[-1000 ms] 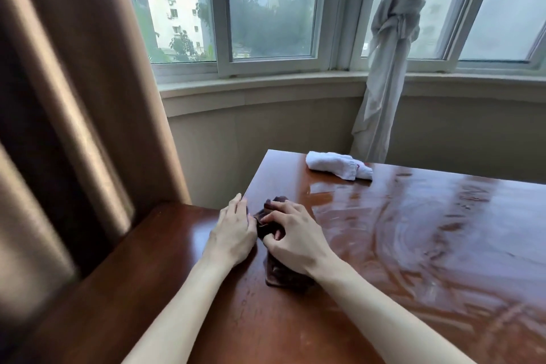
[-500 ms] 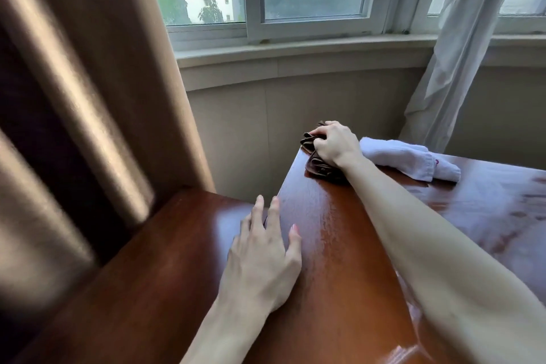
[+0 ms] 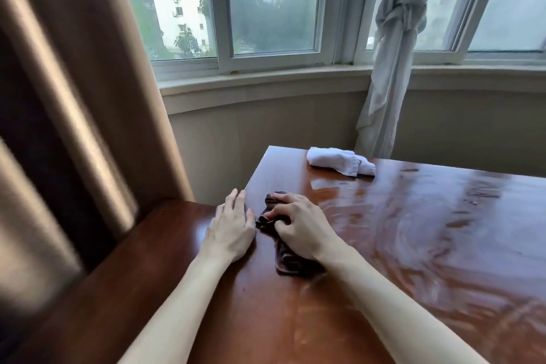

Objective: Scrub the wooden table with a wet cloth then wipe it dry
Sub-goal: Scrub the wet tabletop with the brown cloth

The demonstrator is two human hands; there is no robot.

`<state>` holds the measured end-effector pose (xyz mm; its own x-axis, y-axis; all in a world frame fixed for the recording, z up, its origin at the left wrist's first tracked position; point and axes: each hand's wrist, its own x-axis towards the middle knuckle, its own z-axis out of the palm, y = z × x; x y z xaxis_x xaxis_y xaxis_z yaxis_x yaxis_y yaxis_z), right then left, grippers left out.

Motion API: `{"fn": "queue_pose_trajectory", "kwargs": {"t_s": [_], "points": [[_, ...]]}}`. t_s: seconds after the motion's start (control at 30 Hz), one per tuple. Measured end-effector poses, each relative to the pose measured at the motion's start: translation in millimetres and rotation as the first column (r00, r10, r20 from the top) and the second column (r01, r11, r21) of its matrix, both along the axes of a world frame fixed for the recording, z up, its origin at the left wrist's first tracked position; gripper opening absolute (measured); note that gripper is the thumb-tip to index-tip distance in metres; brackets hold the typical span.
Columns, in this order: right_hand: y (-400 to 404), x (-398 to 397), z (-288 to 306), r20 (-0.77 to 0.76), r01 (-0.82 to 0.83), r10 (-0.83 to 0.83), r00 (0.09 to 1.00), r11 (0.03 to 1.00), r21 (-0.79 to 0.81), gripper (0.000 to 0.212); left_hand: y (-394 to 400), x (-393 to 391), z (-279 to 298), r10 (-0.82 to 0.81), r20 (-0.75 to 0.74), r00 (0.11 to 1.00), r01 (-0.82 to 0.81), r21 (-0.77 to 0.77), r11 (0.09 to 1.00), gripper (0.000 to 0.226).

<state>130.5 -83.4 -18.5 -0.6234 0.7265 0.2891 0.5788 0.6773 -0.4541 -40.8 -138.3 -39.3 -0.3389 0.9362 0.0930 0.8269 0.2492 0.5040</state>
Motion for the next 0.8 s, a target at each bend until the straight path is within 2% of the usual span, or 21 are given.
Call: {"fn": "queue_pose_trajectory", "kwargs": {"t_s": [0.13, 0.23, 0.4, 0.67, 0.8], "points": [[-45.9, 23.5, -1.7, 0.013, -0.117, 0.117, 0.993, 0.993, -0.020, 0.041, -3.9, 1.9, 0.9, -0.015, -0.038, 0.999, 0.014, -0.014, 1.000, 0.055], [-33.2, 21.5, 0.3, -0.001, -0.128, 0.128, 0.992, 0.991, -0.047, 0.040, -1.3, -0.2, -2.6, -0.016, -0.057, 0.998, 0.016, -0.006, 1.000, 0.055], [61.5, -20.4, -4.2, -0.018, -0.040, 0.039, 0.999, 0.999, -0.020, 0.040, 0.8, -0.8, -6.6, -0.021, -0.056, 0.998, 0.022, 0.016, 1.000, 0.054], [233.6, -97.7, -0.5, -0.008, 0.167, -0.168, 0.986, 0.985, -0.044, 0.037, 5.3, -3.1, -10.0, 0.054, -0.028, 0.998, -0.054, -0.002, 0.999, 0.060], [257.2, -110.7, 0.4, -0.008, 0.199, -0.199, 0.980, 0.978, -0.056, 0.034, 8.3, -3.8, -12.7, 0.054, -0.038, 0.998, -0.055, -0.020, 0.998, 0.060]]}}
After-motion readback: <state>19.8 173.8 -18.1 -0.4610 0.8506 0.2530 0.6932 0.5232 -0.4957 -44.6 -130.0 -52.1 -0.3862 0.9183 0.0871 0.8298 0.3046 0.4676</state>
